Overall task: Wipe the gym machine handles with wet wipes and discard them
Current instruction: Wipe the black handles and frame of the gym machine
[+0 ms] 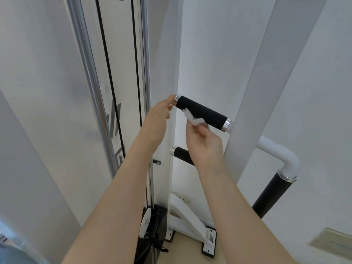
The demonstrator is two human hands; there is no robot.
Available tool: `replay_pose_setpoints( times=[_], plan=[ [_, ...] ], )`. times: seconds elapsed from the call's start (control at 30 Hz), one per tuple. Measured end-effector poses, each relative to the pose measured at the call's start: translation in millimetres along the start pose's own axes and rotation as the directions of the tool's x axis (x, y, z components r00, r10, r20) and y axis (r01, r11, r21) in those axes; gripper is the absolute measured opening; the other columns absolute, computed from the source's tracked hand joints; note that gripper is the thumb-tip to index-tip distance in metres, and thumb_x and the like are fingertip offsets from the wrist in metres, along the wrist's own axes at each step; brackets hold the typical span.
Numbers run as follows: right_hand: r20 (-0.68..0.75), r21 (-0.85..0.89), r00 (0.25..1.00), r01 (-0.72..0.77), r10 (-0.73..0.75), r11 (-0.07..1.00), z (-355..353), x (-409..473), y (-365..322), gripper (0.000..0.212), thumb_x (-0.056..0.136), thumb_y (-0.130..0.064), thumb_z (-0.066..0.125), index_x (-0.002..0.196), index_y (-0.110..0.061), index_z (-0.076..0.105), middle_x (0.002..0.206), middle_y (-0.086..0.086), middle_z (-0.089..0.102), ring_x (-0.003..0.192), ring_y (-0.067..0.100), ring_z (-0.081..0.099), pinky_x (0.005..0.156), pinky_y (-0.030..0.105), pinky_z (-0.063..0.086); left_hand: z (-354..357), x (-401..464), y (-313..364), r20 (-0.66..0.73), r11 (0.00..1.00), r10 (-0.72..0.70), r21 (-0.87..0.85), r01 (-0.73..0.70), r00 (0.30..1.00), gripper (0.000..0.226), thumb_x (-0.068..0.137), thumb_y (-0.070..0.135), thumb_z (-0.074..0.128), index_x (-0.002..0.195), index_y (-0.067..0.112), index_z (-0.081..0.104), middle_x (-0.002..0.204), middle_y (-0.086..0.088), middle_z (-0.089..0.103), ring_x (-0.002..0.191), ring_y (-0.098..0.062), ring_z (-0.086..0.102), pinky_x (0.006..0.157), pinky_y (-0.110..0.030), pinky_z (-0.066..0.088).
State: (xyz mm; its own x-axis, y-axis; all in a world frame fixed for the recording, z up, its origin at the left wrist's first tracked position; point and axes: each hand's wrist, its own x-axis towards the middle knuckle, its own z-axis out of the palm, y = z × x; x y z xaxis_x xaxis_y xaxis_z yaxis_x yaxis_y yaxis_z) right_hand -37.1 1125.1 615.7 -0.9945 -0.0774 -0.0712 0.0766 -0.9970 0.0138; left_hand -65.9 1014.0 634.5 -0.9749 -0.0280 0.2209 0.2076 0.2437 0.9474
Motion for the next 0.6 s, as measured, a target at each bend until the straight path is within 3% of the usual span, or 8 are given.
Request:
replay_pose_setpoints(
  times=[0.07, 0.17, 0.27, 0.33, 0.47, 0.53, 0.6],
  plan=[
    [0.061, -0.091, 0.998, 0.024, -0.018, 0.996, -12, 0, -5, 0.048, 0.079, 0.016, 0.043, 0.124, 0.003, 0.052, 0.126, 0.014, 0.057, 0.123, 0.022, 0.052, 0.104, 0.029, 0.042, 1, -3, -1, -0.002, 1.0, 0.001, -0.029, -0.001, 1.0, 0.042, 0.096, 0.012, 0.028, 0.129, 0.027, 0.049, 0.122, 0.011, 0.049, 0.118, -0.007, 0.046, 0.103, -0.028, 0.03],
    [0.07, -0.331, 0.986, 0.164, -0.149, 0.929, -9, 8, 4, 0.032, 0.089, 0.009, 0.049, 0.117, -0.004, 0.054, 0.107, 0.005, 0.064, 0.11, 0.013, 0.06, 0.105, 0.023, 0.039, 4, -3, -2, 0.001, 0.999, 0.007, -0.033, -0.007, 1.0, 0.051, 0.093, 0.007, 0.026, 0.135, 0.031, 0.044, 0.122, 0.015, 0.046, 0.119, -0.005, 0.046, 0.105, -0.028, 0.029],
    [0.07, -0.648, 0.965, 0.238, -0.254, 0.724, -4, 14, 15, 0.026, 0.09, 0.004, 0.052, 0.114, -0.007, 0.056, 0.1, 0.001, 0.064, 0.097, 0.007, 0.062, 0.105, 0.024, 0.038, 4, -5, -2, 0.005, 0.999, 0.016, -0.047, -0.016, 1.0, 0.057, 0.09, 0.003, 0.026, 0.137, 0.032, 0.042, 0.126, 0.015, 0.044, 0.123, -0.003, 0.044, 0.106, -0.025, 0.028],
    [0.077, -0.651, 0.971, 0.22, -0.225, 0.726, -11, 9, 9, 0.03, 0.089, 0.001, 0.056, 0.119, -0.001, 0.055, 0.106, 0.004, 0.064, 0.098, 0.007, 0.063, 0.106, 0.023, 0.037, 3, -5, -1, -0.01, 0.997, 0.008, -0.078, -0.009, 1.0, 0.056, 0.091, 0.003, 0.028, 0.136, 0.031, 0.044, 0.126, 0.014, 0.046, 0.12, 0.0, 0.045, 0.105, -0.023, 0.03],
    [0.042, -0.452, 0.978, 0.199, -0.202, 0.87, -13, 2, 4, 0.027, 0.09, -0.001, 0.053, 0.117, 0.0, 0.055, 0.104, 0.005, 0.061, 0.111, 0.013, 0.059, 0.103, 0.019, 0.039, 5, -8, 3, -0.03, 0.984, -0.057, -0.169, 0.051, 0.998, 0.037, 0.097, 0.02, 0.037, 0.13, 0.033, 0.048, 0.125, 0.013, 0.051, 0.107, 0.0, 0.048, 0.089, -0.014, 0.029],
    [-0.008, -0.488, 0.974, 0.195, -0.227, 0.851, -5, 12, 12, 0.024, 0.092, 0.0, 0.051, 0.115, -0.001, 0.054, 0.089, 0.001, 0.055, 0.092, 0.005, 0.059, 0.098, 0.01, 0.039, 6, -7, 2, 0.006, 0.991, -0.025, -0.135, 0.026, 1.0, 0.045, 0.095, 0.01, 0.033, 0.134, 0.03, 0.045, 0.132, 0.011, 0.049, 0.11, 0.001, 0.047, 0.088, -0.013, 0.03],
    [-0.004, -0.492, 0.978, 0.178, -0.207, 0.852, -3, 15, 17, 0.018, 0.092, 0.002, 0.049, 0.109, -0.002, 0.054, 0.085, 0.0, 0.053, 0.082, 0.004, 0.056, 0.104, 0.016, 0.036, 4, -6, 3, 0.001, 0.991, -0.044, -0.126, 0.043, 0.999, 0.045, 0.095, 0.012, 0.035, 0.135, 0.031, 0.045, 0.131, 0.012, 0.048, 0.111, 0.001, 0.047, 0.086, -0.014, 0.03]
  ],
)
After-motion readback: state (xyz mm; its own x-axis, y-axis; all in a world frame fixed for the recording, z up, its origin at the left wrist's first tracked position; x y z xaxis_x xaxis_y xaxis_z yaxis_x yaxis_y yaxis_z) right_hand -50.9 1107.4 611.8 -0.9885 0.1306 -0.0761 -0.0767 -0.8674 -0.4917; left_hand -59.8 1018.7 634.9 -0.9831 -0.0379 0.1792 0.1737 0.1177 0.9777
